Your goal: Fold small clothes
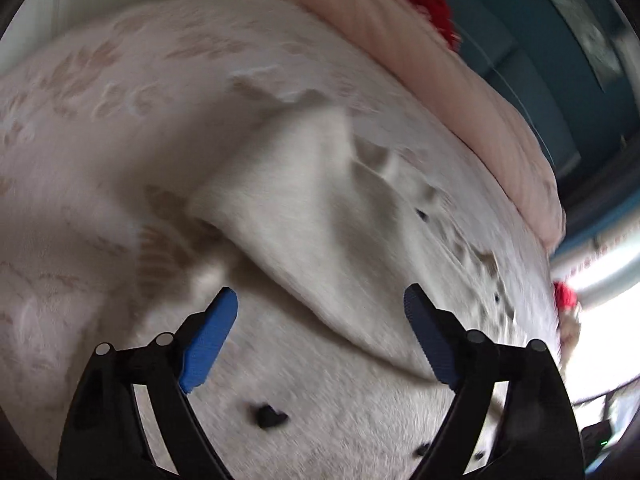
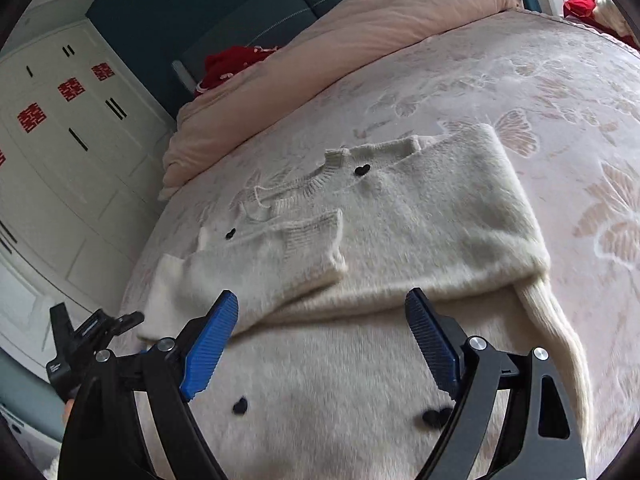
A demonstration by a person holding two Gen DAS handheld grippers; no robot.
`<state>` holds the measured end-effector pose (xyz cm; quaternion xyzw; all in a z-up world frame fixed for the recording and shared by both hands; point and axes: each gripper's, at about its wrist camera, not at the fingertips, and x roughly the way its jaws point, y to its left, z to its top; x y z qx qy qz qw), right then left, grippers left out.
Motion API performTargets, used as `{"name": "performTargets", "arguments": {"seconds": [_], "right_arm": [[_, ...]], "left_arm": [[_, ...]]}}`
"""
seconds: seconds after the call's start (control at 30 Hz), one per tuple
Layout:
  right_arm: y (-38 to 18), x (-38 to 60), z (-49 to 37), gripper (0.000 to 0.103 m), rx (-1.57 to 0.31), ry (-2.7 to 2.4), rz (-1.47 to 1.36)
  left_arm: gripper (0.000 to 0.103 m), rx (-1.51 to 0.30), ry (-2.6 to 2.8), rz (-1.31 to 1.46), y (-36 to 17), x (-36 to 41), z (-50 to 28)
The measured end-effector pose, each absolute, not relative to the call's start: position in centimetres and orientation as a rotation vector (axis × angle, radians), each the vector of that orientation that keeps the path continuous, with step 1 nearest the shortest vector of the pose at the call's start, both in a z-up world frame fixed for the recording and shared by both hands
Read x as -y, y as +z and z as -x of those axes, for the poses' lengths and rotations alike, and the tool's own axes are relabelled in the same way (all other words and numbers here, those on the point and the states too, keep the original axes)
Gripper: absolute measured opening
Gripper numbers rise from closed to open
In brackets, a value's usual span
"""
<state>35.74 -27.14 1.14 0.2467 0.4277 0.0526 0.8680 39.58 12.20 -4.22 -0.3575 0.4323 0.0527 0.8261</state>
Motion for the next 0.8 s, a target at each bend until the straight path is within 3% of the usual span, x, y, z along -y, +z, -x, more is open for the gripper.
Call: {"name": "performTargets", "arguments": {"seconds": [0.1, 0.2, 0.23, 0.27, 0.3, 0.33, 0.47, 0.6, 0.67, 0.7, 0.73, 0.8], "right_arm": [[-1.2, 26.0, -39.8, 0.083, -0.999, 0.072, -0.510], [-3.3, 24.9, -41.2, 0.077, -1.045, 0.053, -0.563], [-3.3, 24.5, -41.3, 0.069, -1.027, 0.042, -0.543], [-3.3, 24.0, -41.3, 0.050, -1.022, 0.047, -0.533], [-3.4, 23.7, -41.5, 0.039, -1.031, 0.054, -0.533], [-3.6, 23.3, -41.6, 0.017, -1.039, 0.065, -0.548], [-3.0, 23.1, -42.0, 0.009, -1.016, 0.076, -0.556], [-1.7, 22.8, -42.4, 0.009, -0.999, 0.115, -0.546], [-1.2, 22.5, -42.5, 0.009, -0.992, 0.133, -0.529], [-0.8, 22.3, -42.6, 0.008, -0.978, 0.145, -0.529], [0.0, 22.3, -42.6, 0.008, -0.951, 0.161, -0.528], [2.9, 22.8, -42.5, 0.007, -0.865, 0.186, -0.523]], "left_arm": [[0.083, -0.919, 0.104, 1.000, -6.8, -15.0, -39.8], [0.083, -0.865, 0.071, 1.098, -7.3, -16.2, -38.7], [0.083, -0.861, 0.063, 1.103, -7.3, -16.6, -38.3], [0.083, -0.857, 0.057, 1.097, -7.4, -16.6, -38.4], [0.083, -0.849, 0.055, 1.095, -7.0, -16.7, -38.6], [0.082, -0.836, 0.049, 1.091, -6.8, -16.8, -38.9], [0.082, -0.768, 0.024, 1.127, -5.5, -17.5, -39.4], [0.082, -0.802, 0.010, 1.178, -5.5, -17.3, -41.1], [0.070, -0.802, 0.024, 1.196, -5.7, -17.3, -41.2], [0.056, -0.798, 0.039, 1.194, -5.8, -17.4, -41.4], [0.033, -0.793, 0.041, 1.188, -5.7, -17.5, -41.7], [0.010, -0.798, 0.044, 1.165, -5.4, -17.6, -42.2]]}}
